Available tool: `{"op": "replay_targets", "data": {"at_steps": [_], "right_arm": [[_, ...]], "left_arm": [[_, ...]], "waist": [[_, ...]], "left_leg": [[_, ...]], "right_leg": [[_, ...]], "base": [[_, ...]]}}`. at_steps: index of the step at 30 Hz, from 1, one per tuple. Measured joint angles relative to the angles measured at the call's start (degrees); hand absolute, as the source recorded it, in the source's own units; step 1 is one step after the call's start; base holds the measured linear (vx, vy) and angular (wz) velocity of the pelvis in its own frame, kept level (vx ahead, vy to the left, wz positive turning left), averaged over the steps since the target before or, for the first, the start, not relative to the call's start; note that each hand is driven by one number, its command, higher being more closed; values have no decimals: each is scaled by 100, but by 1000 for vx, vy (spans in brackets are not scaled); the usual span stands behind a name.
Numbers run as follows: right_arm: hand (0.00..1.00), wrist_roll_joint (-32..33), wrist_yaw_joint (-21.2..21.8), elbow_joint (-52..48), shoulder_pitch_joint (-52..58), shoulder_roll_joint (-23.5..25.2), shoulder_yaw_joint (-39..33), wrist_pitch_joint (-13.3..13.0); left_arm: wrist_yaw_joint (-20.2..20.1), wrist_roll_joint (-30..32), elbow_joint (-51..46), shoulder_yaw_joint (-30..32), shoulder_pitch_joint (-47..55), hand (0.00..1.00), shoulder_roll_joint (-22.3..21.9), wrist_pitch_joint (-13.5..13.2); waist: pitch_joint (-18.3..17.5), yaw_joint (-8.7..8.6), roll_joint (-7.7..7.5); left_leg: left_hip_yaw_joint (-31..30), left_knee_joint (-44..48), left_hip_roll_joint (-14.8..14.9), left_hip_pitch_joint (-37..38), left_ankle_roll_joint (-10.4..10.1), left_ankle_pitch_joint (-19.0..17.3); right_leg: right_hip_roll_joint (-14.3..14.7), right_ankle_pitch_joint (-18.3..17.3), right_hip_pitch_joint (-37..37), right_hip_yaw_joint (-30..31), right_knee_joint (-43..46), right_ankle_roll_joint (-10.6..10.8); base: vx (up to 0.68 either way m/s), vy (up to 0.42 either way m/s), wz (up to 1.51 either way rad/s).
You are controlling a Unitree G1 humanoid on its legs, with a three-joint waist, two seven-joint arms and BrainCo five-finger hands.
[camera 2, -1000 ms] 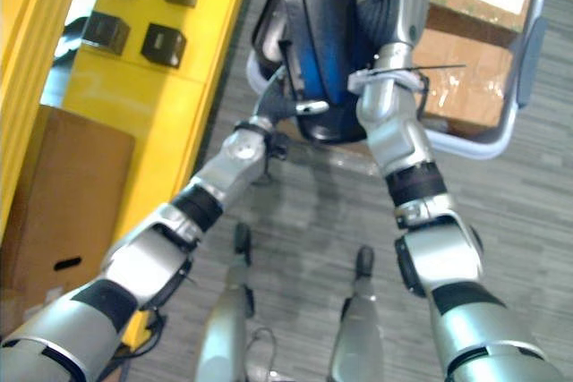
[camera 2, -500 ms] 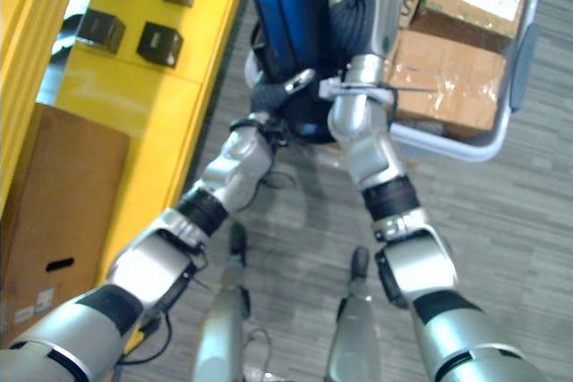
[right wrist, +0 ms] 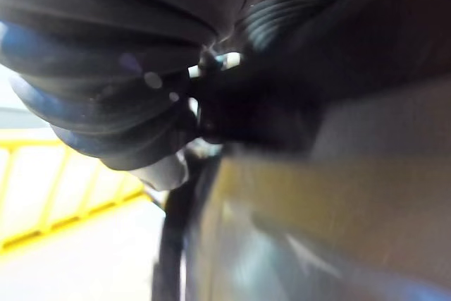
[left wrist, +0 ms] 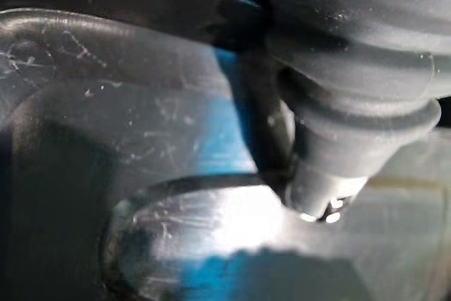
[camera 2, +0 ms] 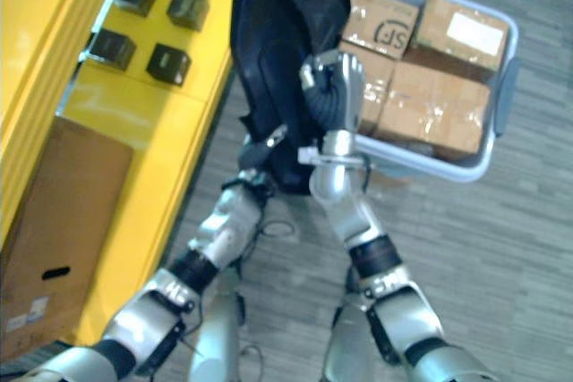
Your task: Walk over and take plastic housings, then place them on the shelf
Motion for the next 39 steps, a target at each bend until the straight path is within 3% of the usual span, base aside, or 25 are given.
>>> {"op": "replay_targets", "data": {"at_steps": [6, 7, 11, 13, 18, 23, 29, 35, 39], "right_arm": [[0, 431, 686, -955, 1131, -137, -103, -282], [0, 658, 836, -1260, 1411, -251, -289, -331], [0, 1259, 1301, -1891, 2085, -687, -830, -390], [0, 1878, 1758, -2503, 2624, -890, -1173, -555], [0, 2812, 2247, -3158, 3634, -614, -1852, -909], [0, 3597, 2772, -2912, 5277, 202, -2162, -929], [0, 4150, 2768, -1525, 6075, 1140, -2465, -715], [0, 4597, 2763, -857, 5777, 1223, -2220, -603], [0, 4595, 2761, -460, 4919, 1110, -1964, -581]], "left_arm": [[211, 2274, -1311, 636, 1360, 100, 102, -7], [296, 2889, -1650, 847, 1627, 100, 100, -26], [488, 4072, -2052, 1290, 2107, 100, 101, -163], [542, 5018, -2125, 1586, 2431, 100, 124, -161], [533, 6040, -2245, 1893, 3167, 100, 58, -119], [356, 6114, -2852, 2330, 4152, 100, -292, -125], [343, 5835, -3230, 2710, 4794, 100, -810, -129], [561, 5678, -3596, 3255, 4915, 100, -835, -128], [775, 5689, -4009, 3938, 4916, 100, -840, -129]], "waist": [[-824, 103, -40], [-1034, 100, -40], [-1467, 87, -62], [-1684, 47, -67], [-1998, -85, -89], [-2277, -204, -139], [-2409, -207, -101], [-2444, -118, -61], [-2453, 194, -84]], "left_leg": [[120, -82, 10, 425, -108, -148], [135, -191, 11, 590, -108, -148], [215, -470, 23, 982, -118, -142], [275, -519, 35, 1152, -135, -152], [302, -548, 94, 1341, -161, -173], [460, -560, 141, 1510, -195, -216], [445, -561, 151, 1520, -203, -256], [169, -558, 151, 1445, -240, -229], [-581, -531, 123, 1052, -296, -41]], "right_leg": [[-23, -111, 397, -23, -93, -44], [-21, -111, 544, -43, -174, -44], [-17, -111, 832, -48, -297, -44], [-11, -122, 970, -38, -366, -53], [40, -184, 1108, -21, -361, -113], [59, -245, 1115, 125, -355, -166], [71, -244, 1131, 128, -354, -168], [102, -257, 1299, -130, -405, -193], [209, -254, 1534, -898, -444, -191]], "base": [[105, -30, -3], [92, -28, -2], [60, -14, -6], [11, -14, -10], [-36, -18, -7], [-35, 2, -15], [0, 0, 0], [4, -9, 21], [30, -46, 82]]}}
